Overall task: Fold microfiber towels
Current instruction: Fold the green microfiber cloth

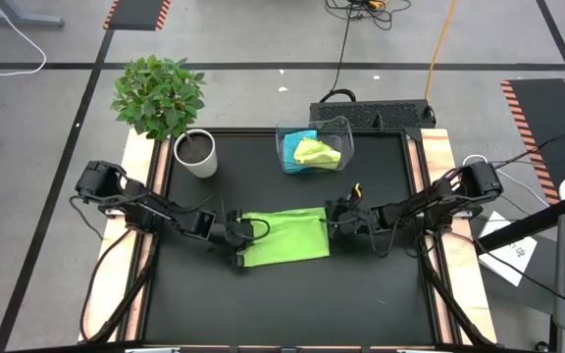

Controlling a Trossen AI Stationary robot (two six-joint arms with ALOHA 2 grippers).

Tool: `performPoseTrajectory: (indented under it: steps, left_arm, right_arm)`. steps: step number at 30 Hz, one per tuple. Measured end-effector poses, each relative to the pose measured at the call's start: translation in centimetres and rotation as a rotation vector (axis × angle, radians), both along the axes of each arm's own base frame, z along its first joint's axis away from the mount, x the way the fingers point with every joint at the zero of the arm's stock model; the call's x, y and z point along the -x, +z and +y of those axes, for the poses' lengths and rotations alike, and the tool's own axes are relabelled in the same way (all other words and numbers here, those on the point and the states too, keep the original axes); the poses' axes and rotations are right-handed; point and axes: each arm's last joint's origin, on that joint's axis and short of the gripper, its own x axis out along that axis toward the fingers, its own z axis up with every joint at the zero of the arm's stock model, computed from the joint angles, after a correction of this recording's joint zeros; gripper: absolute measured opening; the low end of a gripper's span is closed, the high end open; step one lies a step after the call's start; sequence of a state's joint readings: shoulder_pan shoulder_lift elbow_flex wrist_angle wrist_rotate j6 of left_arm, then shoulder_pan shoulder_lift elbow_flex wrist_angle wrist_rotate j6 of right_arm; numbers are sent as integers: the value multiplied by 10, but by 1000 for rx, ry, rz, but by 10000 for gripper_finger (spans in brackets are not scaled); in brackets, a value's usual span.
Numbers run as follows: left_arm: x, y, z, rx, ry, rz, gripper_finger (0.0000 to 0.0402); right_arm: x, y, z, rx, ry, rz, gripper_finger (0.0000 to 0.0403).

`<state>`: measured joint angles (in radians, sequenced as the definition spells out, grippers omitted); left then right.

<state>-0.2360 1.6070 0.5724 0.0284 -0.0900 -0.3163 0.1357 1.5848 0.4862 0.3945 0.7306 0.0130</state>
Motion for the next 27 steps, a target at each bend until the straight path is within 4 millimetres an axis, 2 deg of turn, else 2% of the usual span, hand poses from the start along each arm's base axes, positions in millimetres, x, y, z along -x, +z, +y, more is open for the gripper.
performPoseTrajectory:
  steps: [5, 15, 21, 27]
  left_arm:
    - [0, 0, -2, -17, 9, -8, 28]
    - [1, 0, -4, -42, 3, -17, 58]
    - [0, 1, -6, -51, 10, -40, 78]
    - [-1, 1, -6, -14, 52, -41, 82]
  right_arm:
    - [-3, 3, 9, -77, 93, -36, 0]
    - [-7, 21, 62, -282, 540, -193, 0]
    - [-1, 18, 75, -303, 591, -156, 0]
    - [4, 9, 72, -348, 540, -72, 0]
